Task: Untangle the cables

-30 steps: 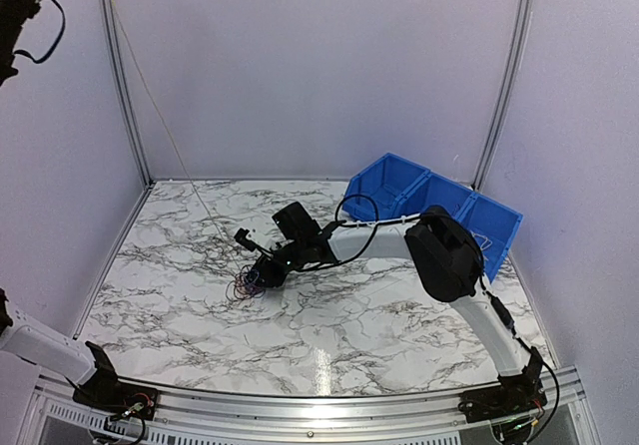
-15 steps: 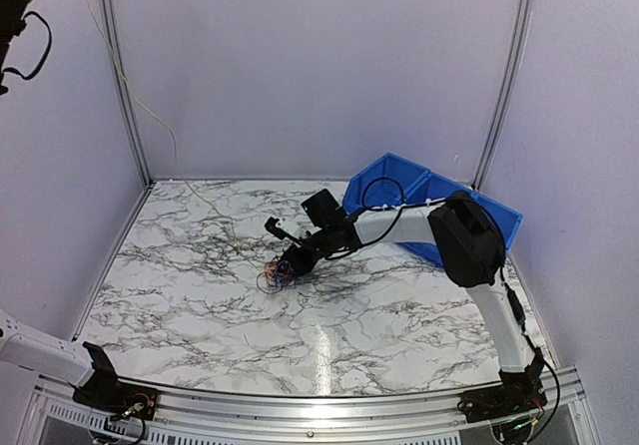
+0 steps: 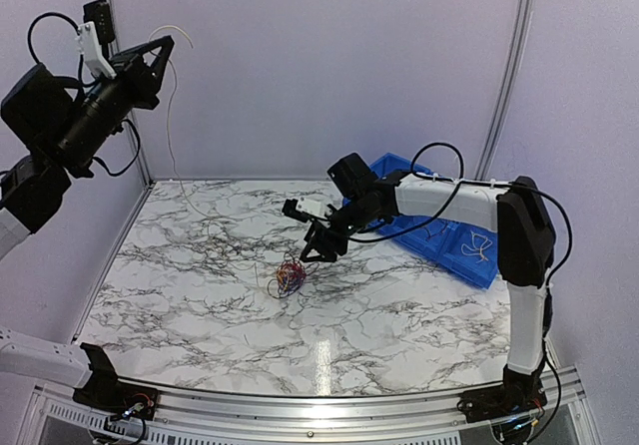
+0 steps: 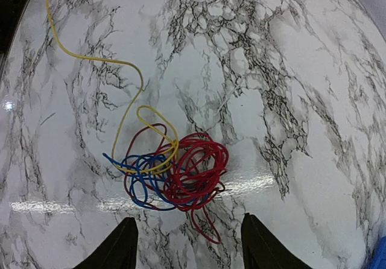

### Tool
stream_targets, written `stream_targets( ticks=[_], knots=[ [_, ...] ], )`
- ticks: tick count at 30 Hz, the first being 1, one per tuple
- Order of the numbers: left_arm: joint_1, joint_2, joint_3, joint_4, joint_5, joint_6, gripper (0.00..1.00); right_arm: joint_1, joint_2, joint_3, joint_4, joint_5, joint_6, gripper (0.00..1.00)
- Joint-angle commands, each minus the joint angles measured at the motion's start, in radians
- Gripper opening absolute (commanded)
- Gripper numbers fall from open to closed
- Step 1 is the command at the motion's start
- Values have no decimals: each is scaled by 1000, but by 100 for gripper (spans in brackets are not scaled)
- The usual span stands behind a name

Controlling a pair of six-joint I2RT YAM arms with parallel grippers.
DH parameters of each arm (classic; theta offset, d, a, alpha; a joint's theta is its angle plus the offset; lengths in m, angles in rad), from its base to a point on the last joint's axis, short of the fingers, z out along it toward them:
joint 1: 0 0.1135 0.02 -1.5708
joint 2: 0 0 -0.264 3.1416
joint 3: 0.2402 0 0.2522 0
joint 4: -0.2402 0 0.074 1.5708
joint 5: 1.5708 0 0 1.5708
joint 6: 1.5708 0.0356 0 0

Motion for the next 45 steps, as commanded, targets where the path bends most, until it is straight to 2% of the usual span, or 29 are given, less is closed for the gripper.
stream_targets(
  ticks=[1, 5, 6, 13, 17, 19, 21, 22, 23, 24, 25, 26, 33, 35, 38, 41, 45],
  knots=[
    [-4, -49, -32, 70, -11, -29, 0, 55, -40, 22, -52, -111, -53, 69],
    [-4, -58, -40, 88, -11, -73, 0, 150, -19, 49, 5, -88, -82, 95],
    [-6, -58, -38, 89, -10, -78, 0, 168, -6, 64, 24, -52, -87, 98],
    [-5, -63, -18, 87, -2, -100, 0, 214, 85, 161, 175, 134, -97, 98],
    [-5, -71, -21, 89, -3, -97, 0, 216, 135, 204, 212, 137, -121, 89],
    [-4, -74, -19, 89, -9, -88, 0, 217, 171, 243, 159, 97, -139, 83],
    [-4, -80, -24, 88, -16, -77, 0, 219, 187, 277, 113, 53, -147, 73],
    [-3, -83, -27, 87, -19, -71, 0, 220, 186, 282, 108, 46, -143, 63],
    [-4, -88, -31, 89, -26, -65, 0, 220, 181, 283, 109, 44, -134, 45],
    [-4, -92, -35, 88, -31, -57, 0, 220, 173, 293, 112, 48, -122, 20],
    [-4, -98, -43, 89, -40, -52, 0, 220, 161, 308, 113, 51, -105, 5],
    [-3, -105, -51, 89, -48, -48, 0, 220, 146, 332, 109, 51, -88, 0],
    [-4, -172, -173, 115, -148, 0, 0, 220, 62, 749, 5, -103, 60, 0],
    [-3, -181, -209, 121, -168, 3, 0, 220, 53, 776, -3, -93, 52, 0],
    [-3, -189, -245, 124, -182, -1, 0, 216, 57, 733, -24, -49, 9, 0],
    [-1, -197, -283, 123, -210, 4, 0, 197, 45, 767, -44, -104, 11, 0],
    [-3, -214, -403, 121, -339, -9, 1, 196, 29, 791, -43, -121, 31, 0]
  ],
)
